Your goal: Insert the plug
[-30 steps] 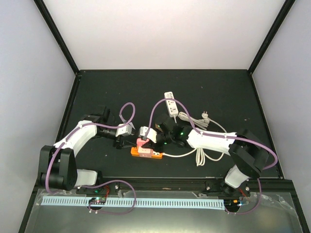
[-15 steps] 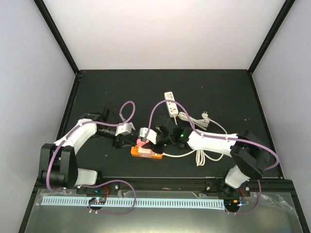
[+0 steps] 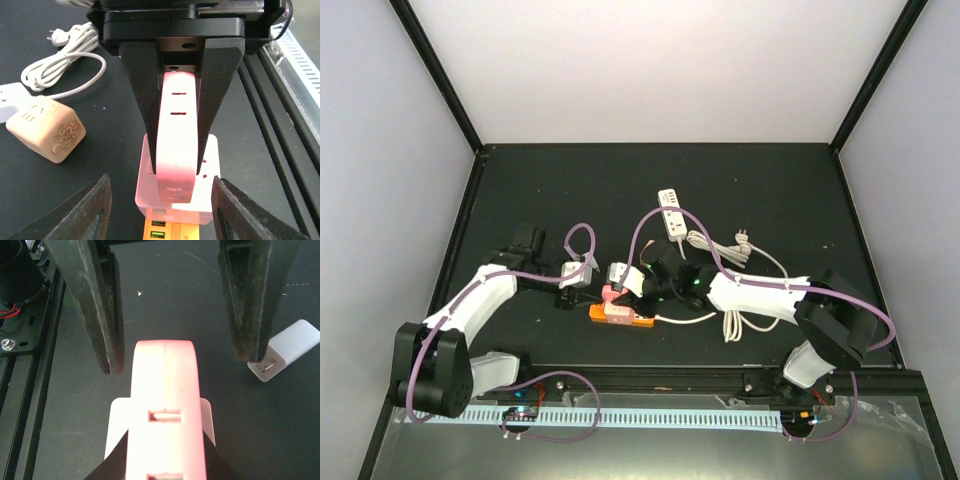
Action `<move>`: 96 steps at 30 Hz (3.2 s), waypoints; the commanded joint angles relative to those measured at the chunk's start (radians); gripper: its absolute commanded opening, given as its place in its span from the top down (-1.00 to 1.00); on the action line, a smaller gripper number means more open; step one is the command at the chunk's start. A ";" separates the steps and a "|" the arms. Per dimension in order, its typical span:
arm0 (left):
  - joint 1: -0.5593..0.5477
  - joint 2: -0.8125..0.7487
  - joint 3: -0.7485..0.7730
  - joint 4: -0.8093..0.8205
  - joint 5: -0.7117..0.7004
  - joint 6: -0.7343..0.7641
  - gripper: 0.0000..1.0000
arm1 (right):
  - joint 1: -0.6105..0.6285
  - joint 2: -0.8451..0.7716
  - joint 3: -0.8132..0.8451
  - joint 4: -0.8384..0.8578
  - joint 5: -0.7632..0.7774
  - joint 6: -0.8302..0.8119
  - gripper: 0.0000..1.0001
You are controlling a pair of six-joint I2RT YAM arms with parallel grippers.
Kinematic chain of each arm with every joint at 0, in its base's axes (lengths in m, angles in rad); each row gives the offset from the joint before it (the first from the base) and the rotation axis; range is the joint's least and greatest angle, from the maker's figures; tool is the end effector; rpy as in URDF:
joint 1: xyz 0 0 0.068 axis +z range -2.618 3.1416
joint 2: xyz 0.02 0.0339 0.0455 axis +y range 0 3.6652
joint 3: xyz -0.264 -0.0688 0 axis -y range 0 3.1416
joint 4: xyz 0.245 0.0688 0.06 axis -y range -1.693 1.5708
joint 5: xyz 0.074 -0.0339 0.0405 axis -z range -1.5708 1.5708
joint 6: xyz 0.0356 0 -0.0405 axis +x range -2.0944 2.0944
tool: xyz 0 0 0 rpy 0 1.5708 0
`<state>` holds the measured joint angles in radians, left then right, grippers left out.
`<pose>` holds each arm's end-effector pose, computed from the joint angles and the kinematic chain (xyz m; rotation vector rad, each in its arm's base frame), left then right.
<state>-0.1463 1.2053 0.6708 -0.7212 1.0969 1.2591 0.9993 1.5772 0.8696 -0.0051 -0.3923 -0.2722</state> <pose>0.1883 -0.0598 0.2011 1.5461 1.5032 -0.9335 0.1658 0.2830 0.1939 -1.5647 1.7612 0.8174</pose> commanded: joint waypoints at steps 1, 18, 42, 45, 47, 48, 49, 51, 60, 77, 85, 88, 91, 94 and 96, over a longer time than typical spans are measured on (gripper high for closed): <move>-0.040 -0.043 -0.042 0.197 0.001 -0.119 -0.08 | 0.007 0.059 -0.043 -0.148 0.083 0.002 0.97; -0.067 0.007 -0.013 0.131 -0.037 -0.107 0.97 | 0.019 0.061 -0.032 -0.167 0.100 -0.009 0.97; -0.096 0.000 -0.005 0.153 -0.132 -0.153 0.97 | 0.014 -0.070 -0.022 -0.084 0.039 -0.002 -0.07; -0.096 -0.005 -0.008 0.151 -0.136 -0.150 0.97 | -0.001 -0.121 -0.057 -0.053 0.010 0.005 -0.04; -0.096 -0.006 -0.008 0.149 -0.138 -0.152 0.97 | -0.006 -0.147 -0.075 -0.031 -0.009 0.009 0.02; -0.096 -0.007 -0.008 0.149 -0.140 -0.152 0.97 | -0.007 -0.152 -0.077 -0.027 -0.013 0.010 0.05; -0.096 -0.008 -0.009 0.149 -0.140 -0.152 0.97 | -0.007 -0.153 -0.076 -0.026 -0.015 0.012 0.07; -0.096 -0.009 -0.008 0.149 -0.138 -0.153 0.97 | -0.007 -0.143 -0.066 -0.031 -0.019 0.011 0.13; -0.096 -0.009 -0.010 0.151 -0.145 -0.154 0.97 | -0.007 -0.099 -0.042 -0.018 -0.009 0.004 0.69; -0.096 0.001 -0.074 0.161 -0.209 -0.077 0.97 | -0.004 -0.055 0.014 -0.145 0.059 -0.044 0.95; -0.096 0.005 -0.042 0.116 -0.229 -0.083 0.43 | -0.004 -0.088 0.032 -0.131 0.080 -0.006 0.01; -0.096 -0.010 -0.012 0.097 -0.225 -0.109 -0.08 | -0.006 -0.139 0.022 -0.103 0.104 0.017 -0.28; -0.095 -0.025 0.024 0.056 -0.223 -0.120 -0.44 | -0.008 -0.204 -0.006 -0.079 0.138 0.054 -0.47; -0.090 -0.040 0.055 0.006 -0.222 -0.120 -0.89 | -0.014 -0.279 -0.046 -0.062 0.194 0.128 -0.68; -0.077 -0.052 0.075 -0.019 -0.221 -0.116 -0.97 | -0.041 -0.324 -0.069 -0.064 0.269 0.230 -0.71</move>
<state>-0.2409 1.1885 0.6765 -0.6613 0.8776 1.1370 0.9890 1.3365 0.8417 -0.1093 -0.2539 -0.1970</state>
